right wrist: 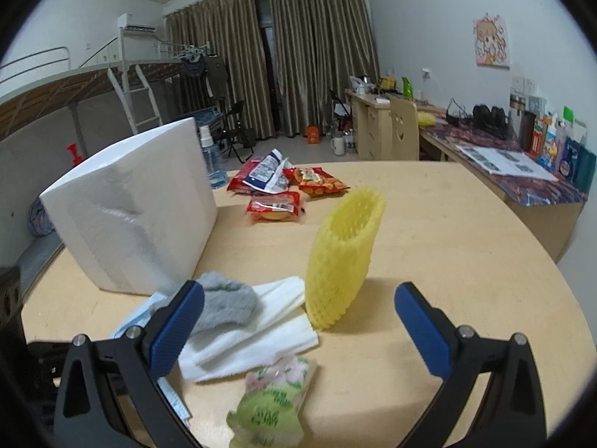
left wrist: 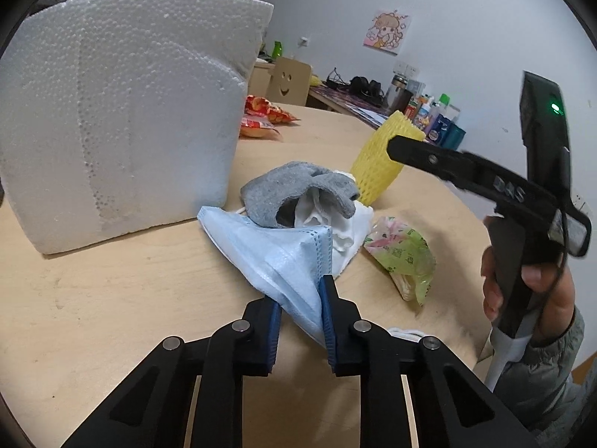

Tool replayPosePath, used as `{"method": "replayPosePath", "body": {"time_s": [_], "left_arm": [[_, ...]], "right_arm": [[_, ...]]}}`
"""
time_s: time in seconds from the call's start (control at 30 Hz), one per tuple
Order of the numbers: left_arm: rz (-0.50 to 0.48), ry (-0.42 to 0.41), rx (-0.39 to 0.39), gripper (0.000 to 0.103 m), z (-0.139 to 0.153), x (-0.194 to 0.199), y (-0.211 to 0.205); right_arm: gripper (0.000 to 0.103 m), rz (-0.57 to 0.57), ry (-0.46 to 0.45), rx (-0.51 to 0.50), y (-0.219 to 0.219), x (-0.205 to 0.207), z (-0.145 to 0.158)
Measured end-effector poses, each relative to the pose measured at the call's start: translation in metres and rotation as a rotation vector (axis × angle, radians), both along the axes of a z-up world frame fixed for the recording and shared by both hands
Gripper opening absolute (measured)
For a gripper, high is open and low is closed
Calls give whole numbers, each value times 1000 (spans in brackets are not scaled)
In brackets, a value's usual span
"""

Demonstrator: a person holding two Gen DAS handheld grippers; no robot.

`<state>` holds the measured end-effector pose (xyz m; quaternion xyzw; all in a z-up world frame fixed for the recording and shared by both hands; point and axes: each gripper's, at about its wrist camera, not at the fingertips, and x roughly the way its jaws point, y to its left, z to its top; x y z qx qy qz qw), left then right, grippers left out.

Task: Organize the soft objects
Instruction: 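Grasp the yellow foam net with the right tool while the left tool lifts the mask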

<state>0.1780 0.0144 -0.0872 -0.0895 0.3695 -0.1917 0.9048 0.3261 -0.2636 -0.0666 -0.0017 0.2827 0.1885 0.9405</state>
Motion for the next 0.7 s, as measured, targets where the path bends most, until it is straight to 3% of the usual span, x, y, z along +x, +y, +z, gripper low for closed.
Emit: {"method": "replayPosePath", "body": {"time_s": [0.3,0.43,0.53,0.63,0.7], "left_arm": [[-9,-14,-4,17,0,-6,2],[-17,-18,-4,17,0,-7,2],[-25,-25,5,17,0,-8,1],[-27,-34,7,16,1,-9,0],[-28,-37,5,15,2,-11,0]], "right_arm": [[100,-70,34,-19,-4,21,-1],[74,-62,66,-26,-2,28,-4],[62,-69,85,-37,-3,31,-9],[32,-70,105,-34,-3,33,-12],[26,-60,108,-26,-3,33,-13]]}}
